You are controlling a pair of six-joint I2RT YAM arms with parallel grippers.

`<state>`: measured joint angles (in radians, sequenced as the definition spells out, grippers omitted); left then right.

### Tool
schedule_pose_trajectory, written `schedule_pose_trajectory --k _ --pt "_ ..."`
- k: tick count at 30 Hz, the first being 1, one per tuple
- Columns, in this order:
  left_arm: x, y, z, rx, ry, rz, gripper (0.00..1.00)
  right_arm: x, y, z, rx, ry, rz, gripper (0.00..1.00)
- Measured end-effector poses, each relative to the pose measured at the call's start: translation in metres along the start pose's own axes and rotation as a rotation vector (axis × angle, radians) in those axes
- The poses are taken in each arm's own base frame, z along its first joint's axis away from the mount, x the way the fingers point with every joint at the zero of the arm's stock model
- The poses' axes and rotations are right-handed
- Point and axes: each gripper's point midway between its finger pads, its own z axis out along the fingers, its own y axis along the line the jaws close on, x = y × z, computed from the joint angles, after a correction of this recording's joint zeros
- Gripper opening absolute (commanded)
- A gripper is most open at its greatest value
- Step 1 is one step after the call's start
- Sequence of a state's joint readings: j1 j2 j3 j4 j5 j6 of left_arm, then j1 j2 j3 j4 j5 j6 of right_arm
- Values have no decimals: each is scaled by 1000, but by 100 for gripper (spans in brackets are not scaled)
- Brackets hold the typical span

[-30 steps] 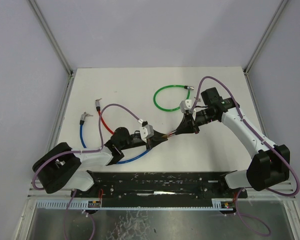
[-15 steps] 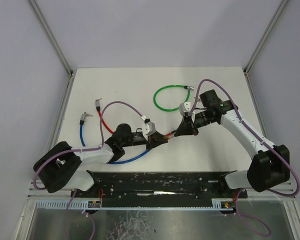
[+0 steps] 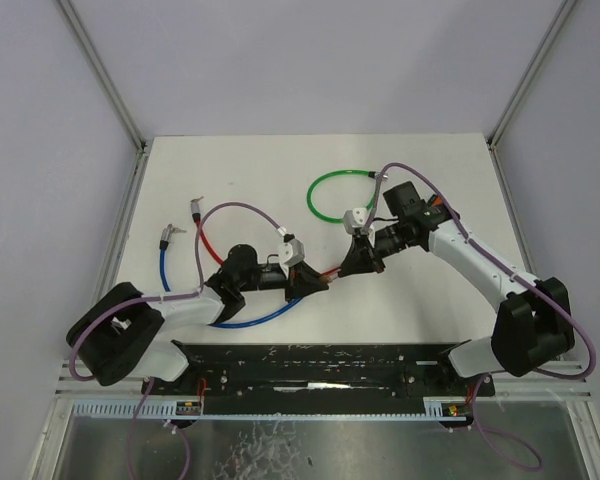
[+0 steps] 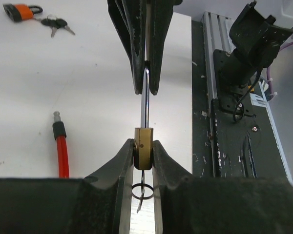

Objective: Lock with the key
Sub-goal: Lock the lock.

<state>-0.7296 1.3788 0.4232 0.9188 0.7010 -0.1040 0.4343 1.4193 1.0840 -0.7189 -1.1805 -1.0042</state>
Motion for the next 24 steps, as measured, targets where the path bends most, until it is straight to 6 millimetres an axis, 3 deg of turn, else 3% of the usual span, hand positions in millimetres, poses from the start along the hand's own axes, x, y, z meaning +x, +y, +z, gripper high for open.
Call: schedule_pose_trajectory --k 10,12,14,17,19,21,24 --pt "27 12 -18 -55 48 -96 2 19 -15 27 -36 14 87 0" --pt "29 12 -21 -60 49 -99 10 20 -15 29 -42 25 100 0" --pt "28 14 -22 -67 42 -94 28 18 -17 29 -39 42 95 0" --pt "15 18 -24 -91 5 -60 45 12 -19 27 -33 65 77 0" --pt "-7 21 -27 -115 -57 -9 53 12 -16 24 -38 82 87 0" --pt "-27 21 -32 -137 -116 41 56 13 -13 19 -38 93 106 0" --pt "-39 19 -39 -165 -152 72 58 15 -16 5 -8 100 123 0"
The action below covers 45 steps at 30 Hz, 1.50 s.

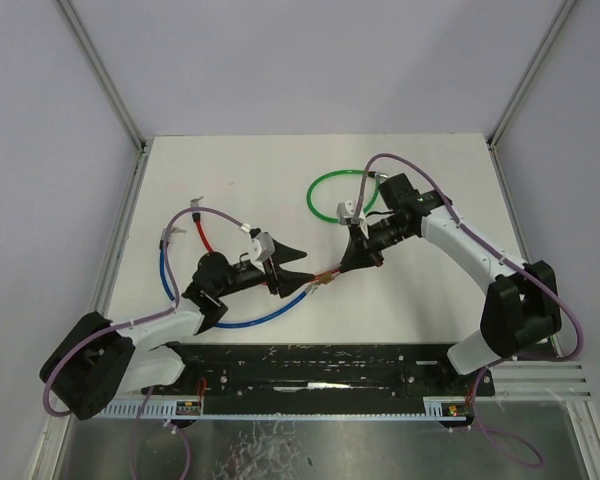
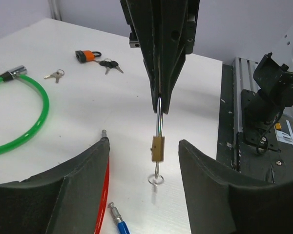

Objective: Lock with the key
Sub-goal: Lock the lock.

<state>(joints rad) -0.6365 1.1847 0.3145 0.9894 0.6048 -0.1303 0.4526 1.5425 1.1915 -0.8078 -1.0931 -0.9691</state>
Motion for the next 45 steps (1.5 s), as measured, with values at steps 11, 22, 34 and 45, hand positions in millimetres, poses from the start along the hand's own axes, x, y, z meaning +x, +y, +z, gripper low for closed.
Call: schedule_pose_trajectory --k 11,22,34,45 --pt "5 2 3 -4 54 -48 56 -16 0 -55 154 -57 -42 0" --pt "23 2 21 37 135 -243 50 -17 -1 -59 165 -66 -43 0" --pt "23 4 37 28 144 -322 44 -17 -1 -59 165 -66 -44 0" --pt "31 -4 49 47 192 -350 21 -18 -1 -59 165 -66 -44 0"
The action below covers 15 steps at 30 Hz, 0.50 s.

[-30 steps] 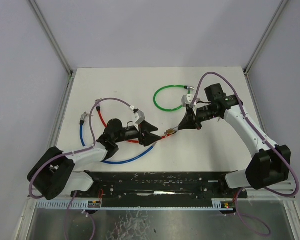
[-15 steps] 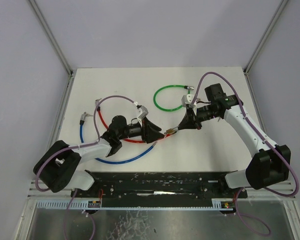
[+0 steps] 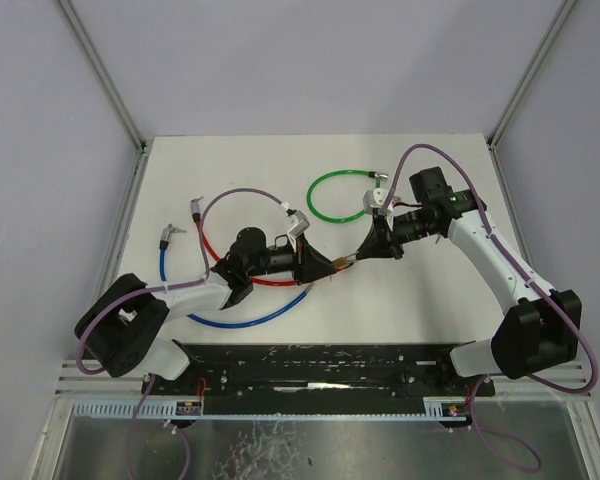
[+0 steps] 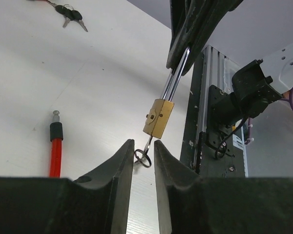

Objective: Lock with the key
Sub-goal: Lock the lock.

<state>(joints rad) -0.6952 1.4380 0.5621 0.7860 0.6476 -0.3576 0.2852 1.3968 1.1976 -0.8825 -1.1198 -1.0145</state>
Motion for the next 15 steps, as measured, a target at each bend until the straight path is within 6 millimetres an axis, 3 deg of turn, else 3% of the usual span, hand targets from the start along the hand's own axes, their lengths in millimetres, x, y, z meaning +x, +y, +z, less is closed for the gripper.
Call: schedule_pose_trajectory --k 5,9,15 --pt "-2 0 2 2 0 1 20 0 0 0 0 -1 0 0" --pt "1 0 2 2 9 2 1 -1 0 0 -2 -3 0 0" --pt "2 1 1 -2 18 41 0 0 0 0 -2 -2 1 0"
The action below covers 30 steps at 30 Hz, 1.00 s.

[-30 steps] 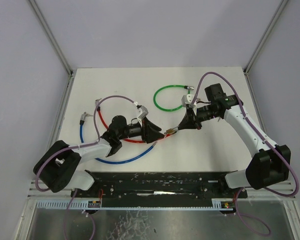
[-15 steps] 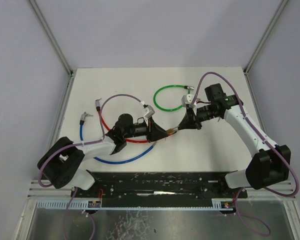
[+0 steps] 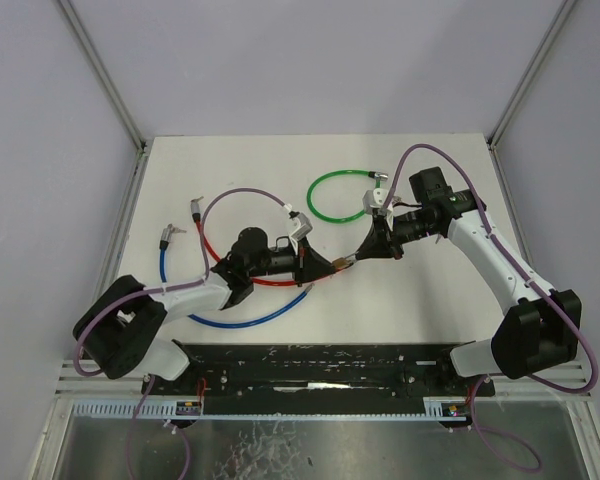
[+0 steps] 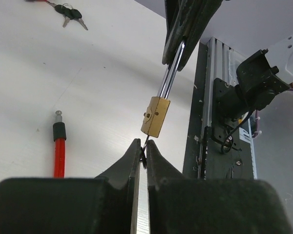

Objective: Lock with the key
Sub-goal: Lock the lock, then place the key at the center of the board.

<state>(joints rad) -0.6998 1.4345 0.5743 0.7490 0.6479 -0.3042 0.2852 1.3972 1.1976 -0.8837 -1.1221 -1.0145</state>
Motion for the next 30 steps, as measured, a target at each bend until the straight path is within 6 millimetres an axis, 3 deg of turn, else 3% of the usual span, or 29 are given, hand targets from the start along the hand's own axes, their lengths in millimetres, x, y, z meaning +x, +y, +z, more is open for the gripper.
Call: schedule_pose_trajectory --k 7,13,22,30 --pt "-5 2 -9 -27 -3 88 0 -3 0 1 -5 -15 -5 0" --pt "11 21 -28 -100 24 105 0 -3 -4 -3 16 -17 26 0" --pt "6 31 -41 -163 -5 132 0 -2 -9 -7 37 -23 46 0" --pt "4 56 -52 -287 -43 80 0 -4 -13 -7 50 -30 50 0"
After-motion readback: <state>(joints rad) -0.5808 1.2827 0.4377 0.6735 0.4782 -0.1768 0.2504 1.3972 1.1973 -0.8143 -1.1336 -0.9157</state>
